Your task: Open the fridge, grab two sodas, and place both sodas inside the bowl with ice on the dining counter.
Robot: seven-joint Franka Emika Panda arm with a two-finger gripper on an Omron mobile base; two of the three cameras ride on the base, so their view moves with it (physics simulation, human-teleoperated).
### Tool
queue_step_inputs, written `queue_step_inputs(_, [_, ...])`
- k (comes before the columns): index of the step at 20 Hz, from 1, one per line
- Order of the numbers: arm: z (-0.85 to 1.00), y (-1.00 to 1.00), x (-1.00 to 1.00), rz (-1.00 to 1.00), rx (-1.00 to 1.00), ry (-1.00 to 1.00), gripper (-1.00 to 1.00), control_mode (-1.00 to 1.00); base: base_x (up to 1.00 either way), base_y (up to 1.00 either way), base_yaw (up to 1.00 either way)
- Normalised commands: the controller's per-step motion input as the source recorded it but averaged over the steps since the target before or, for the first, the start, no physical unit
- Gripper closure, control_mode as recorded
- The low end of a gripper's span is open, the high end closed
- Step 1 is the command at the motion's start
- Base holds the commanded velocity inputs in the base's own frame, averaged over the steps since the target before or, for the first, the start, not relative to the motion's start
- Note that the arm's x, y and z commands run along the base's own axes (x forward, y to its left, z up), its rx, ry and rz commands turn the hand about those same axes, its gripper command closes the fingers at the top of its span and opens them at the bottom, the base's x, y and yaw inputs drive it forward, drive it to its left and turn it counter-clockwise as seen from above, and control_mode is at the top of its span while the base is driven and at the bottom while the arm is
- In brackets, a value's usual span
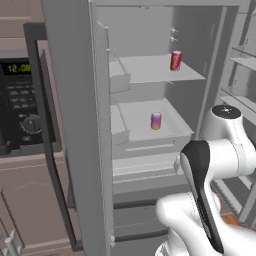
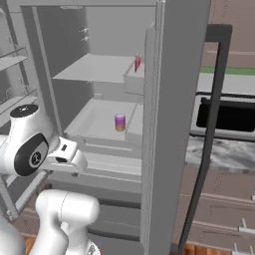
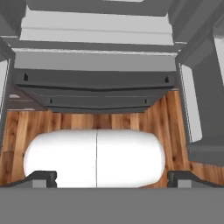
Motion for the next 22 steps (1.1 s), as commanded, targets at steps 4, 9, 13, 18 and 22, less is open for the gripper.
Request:
queue_step_inputs(4, [0.00,0.00,0.00,0.00,0.00,0.00,-1.00,1.00,0.56,0.00,0.00])
queue_step_inputs(9, [0.00,0.00,0.00,0.00,0.00,0.00,-1.00,1.00,0.56,0.00,-0.03])
queue_step_inputs(13, [0.00,0.00,0.00,0.00,0.00,0.00,-1.00,1.00,0.54,0.00,-0.05])
queue_step_inputs(18, [-0.26,-0.10,0.28,0.00,0.00,-0.02,-1.00,-1.00,0.21,-0.02,-0.01])
queue_step_inputs(22, [-0.64,-0.10,0.38,0.03,0.00,-0.15,-1.00,-1.00,0.00,0.00,0.00])
